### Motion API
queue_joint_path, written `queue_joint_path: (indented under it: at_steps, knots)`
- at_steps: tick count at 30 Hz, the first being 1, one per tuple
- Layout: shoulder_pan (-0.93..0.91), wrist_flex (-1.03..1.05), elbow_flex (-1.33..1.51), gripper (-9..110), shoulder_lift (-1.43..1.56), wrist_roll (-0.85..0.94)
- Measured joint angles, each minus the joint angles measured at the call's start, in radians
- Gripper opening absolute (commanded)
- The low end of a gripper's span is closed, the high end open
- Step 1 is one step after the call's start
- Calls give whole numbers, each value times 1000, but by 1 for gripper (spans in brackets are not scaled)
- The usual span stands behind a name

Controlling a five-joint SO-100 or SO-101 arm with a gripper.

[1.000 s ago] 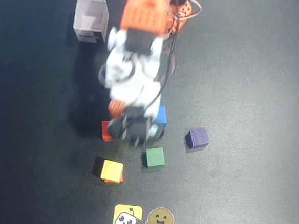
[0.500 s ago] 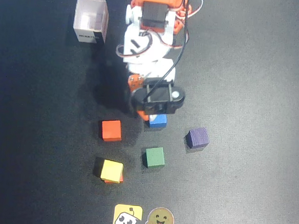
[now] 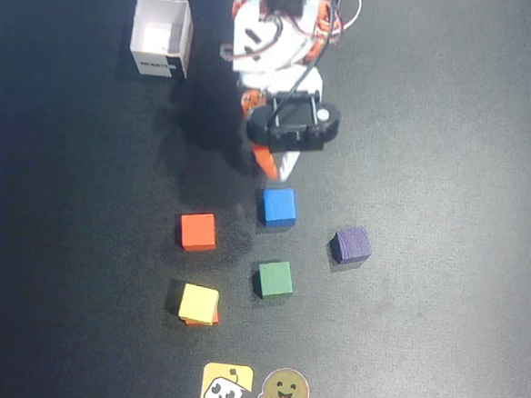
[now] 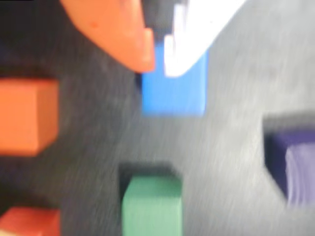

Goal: Put the yellow cube on top of the red cube.

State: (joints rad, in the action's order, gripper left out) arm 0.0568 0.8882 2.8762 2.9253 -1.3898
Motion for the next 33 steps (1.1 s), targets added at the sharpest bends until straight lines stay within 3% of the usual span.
queue_joint_path:
  at_steps: [5, 13, 33]
  knots:
    - [9, 210, 0, 0, 146, -32]
    - [14, 353, 0, 0, 160, -41]
    - [15, 370, 0, 0, 160, -23]
